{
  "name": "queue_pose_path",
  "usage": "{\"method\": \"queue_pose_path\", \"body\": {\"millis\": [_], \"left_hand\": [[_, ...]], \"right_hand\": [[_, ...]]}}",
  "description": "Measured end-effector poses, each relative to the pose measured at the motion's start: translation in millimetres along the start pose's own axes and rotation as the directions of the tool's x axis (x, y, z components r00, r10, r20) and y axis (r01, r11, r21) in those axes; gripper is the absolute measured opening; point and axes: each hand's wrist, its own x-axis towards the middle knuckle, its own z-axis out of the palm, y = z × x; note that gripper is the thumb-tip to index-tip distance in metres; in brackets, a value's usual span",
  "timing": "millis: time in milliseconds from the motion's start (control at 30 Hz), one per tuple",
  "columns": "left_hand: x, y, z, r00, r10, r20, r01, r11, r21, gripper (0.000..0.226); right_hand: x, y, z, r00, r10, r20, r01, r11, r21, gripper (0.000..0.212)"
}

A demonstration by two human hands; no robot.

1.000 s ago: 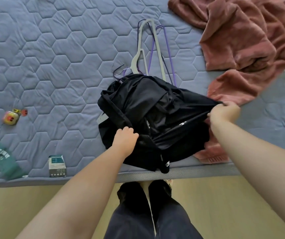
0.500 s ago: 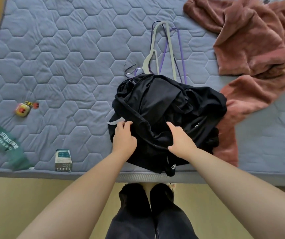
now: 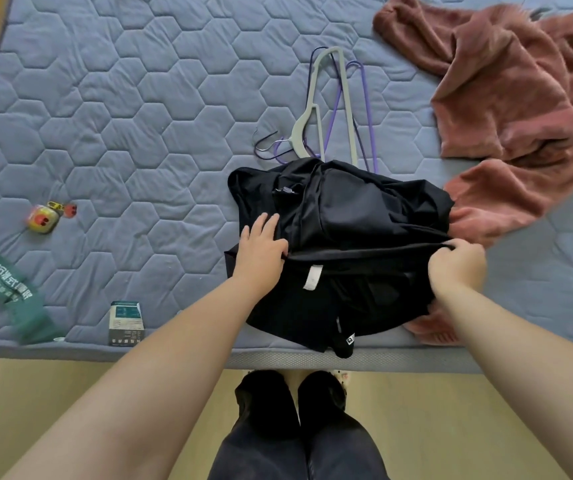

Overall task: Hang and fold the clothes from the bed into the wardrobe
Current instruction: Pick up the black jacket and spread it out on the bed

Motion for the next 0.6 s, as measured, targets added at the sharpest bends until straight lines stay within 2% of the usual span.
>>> {"method": "queue_pose_path", "body": {"millis": [33, 100, 133, 167, 200, 233, 267, 333, 367, 400, 433, 500, 533, 600], "left_hand": [[-0.4, 2.8, 0.9, 0.999, 0.007, -0.046, -0.009, 0.999, -0.031, 0.010], [-1.3, 9.0, -0.3, 0.989, -0.006, -0.146, -0.018, 0.986, -0.163, 0.010], [-1.7, 11.8, -2.9, 0.985, -0.034, -0.171, -0.011, 0.967, -0.256, 0.010], [-2.0, 14.1, -6.6, 0.985, -0.069, -0.161, 0.008, 0.935, -0.355, 0.010], [-1.9, 16.2, -10.8, 0.988, -0.094, -0.122, 0.032, 0.898, -0.440, 0.010], [-1.3, 18.8, -15.9, 0.992, -0.101, -0.074, 0.052, 0.867, -0.496, 0.011], [-0.4, 22.0, -21.4, 0.995, -0.095, -0.031, 0.064, 0.843, -0.534, 0.012], [3.9, 29.4, -33.6, 0.997, -0.077, 0.012, 0.069, 0.805, -0.590, 0.015], [7.0, 32.9, -39.9, 0.998, -0.069, 0.009, 0.061, 0.788, -0.612, 0.015], [10.2, 36.0, -46.7, 0.998, -0.063, 0.000, 0.049, 0.777, -0.628, 0.016], [13.4, 38.7, -54.2, 0.998, -0.056, -0.009, 0.037, 0.772, -0.635, 0.016], [18.1, 43.0, -71.5, 0.999, -0.047, -0.009, 0.030, 0.764, -0.645, 0.016], [19.5, 44.5, -81.4, 0.999, -0.044, 0.007, 0.037, 0.751, -0.659, 0.017], [20.3, 48.3, -104.4, 0.997, -0.009, 0.070, 0.055, 0.725, -0.687, 0.024]], "right_hand": [[-2.2, -1.6, -0.2, 0.998, -0.047, -0.043, 0.046, 0.999, -0.014, 0.032], [-7.7, -5.8, 1.5, 0.941, -0.322, -0.104, 0.309, 0.943, -0.125, 0.031], [-11.4, -8.8, 3.1, 0.864, -0.498, -0.069, 0.481, 0.859, -0.174, 0.036], [-16.2, -12.0, 6.4, 0.763, -0.646, 0.023, 0.637, 0.746, -0.196, 0.044], [-22.4, -16.4, 11.0, 0.664, -0.734, 0.143, 0.746, 0.639, -0.190, 0.054], [-30.4, -21.9, 14.7, 0.590, -0.754, 0.287, 0.806, 0.568, -0.166, 0.063], [-39.8, -27.7, 19.0, 0.552, -0.728, 0.405, 0.827, 0.540, -0.158, 0.069], [-53.0, -38.4, 29.7, 0.514, -0.696, 0.502, 0.836, 0.537, -0.110, 0.068], [-58.1, -44.4, 33.1, 0.501, -0.703, 0.505, 0.836, 0.544, -0.071, 0.054], [-61.7, -51.2, 33.2, 0.512, -0.734, 0.447, 0.827, 0.562, -0.025, 0.030], [-63.4, -59.1, 28.4, 0.550, -0.723, 0.419, 0.781, 0.623, 0.048, 0.005], [-62.6, -69.9, 13.5, 0.683, -0.638, 0.355, 0.611, 0.766, 0.200, 0.035], [-59.6, -74.1, 4.4, 0.742, -0.585, 0.328, 0.515, 0.810, 0.279, 0.039], [-54.2, -83.2, -19.4, 0.794, -0.543, 0.273, 0.445, 0.825, 0.348, 0.042]]}}
